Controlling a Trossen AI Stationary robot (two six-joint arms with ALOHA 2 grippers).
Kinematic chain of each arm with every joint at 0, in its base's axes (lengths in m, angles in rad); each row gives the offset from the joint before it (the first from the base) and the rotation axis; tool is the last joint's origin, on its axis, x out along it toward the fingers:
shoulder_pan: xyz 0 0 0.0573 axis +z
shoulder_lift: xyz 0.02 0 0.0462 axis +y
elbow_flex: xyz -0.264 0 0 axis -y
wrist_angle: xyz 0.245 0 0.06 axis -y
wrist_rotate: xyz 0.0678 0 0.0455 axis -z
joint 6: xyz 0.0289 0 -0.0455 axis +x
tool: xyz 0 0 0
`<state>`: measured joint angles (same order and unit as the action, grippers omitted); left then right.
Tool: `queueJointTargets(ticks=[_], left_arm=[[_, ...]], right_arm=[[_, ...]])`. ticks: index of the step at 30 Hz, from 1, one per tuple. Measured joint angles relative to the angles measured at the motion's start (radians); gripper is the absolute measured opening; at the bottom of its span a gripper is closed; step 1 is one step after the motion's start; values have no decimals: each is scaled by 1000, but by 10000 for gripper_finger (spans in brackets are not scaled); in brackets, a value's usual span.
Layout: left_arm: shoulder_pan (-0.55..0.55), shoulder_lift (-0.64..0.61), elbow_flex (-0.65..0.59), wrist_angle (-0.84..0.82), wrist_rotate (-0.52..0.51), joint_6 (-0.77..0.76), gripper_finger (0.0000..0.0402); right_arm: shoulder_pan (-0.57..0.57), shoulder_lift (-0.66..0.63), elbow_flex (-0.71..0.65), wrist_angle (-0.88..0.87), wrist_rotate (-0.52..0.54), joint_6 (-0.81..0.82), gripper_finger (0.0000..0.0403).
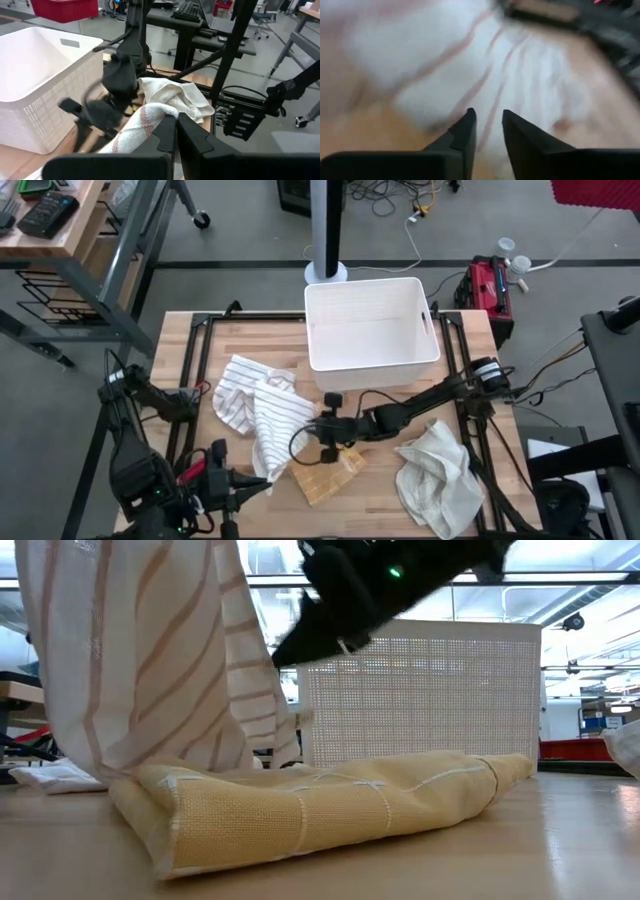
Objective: Fold towel
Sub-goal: Fold the brown patterned towel
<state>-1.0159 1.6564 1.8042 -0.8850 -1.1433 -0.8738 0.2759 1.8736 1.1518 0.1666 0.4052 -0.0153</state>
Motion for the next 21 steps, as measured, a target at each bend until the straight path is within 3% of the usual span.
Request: queueJointTargets(ticks=[5, 10, 12, 18, 21], left_arm=[[0, 4, 0, 2, -18, 0, 0], [0, 5, 0, 2, -45, 0, 0], [0, 5, 0, 4, -70, 0, 0], [1, 5, 0, 10, -138, 3, 0], [1, 4, 0, 10, -155, 4, 0]], right_arm=[[21, -13, -1, -154, -68, 47, 149], [25, -25, -3, -308, 70, 96, 193], [23, -45, -9, -329, 64, 134, 205], [78, -62, -33, -156, 13, 180, 233], [104, -47, -33, -10, 72, 149, 240]])
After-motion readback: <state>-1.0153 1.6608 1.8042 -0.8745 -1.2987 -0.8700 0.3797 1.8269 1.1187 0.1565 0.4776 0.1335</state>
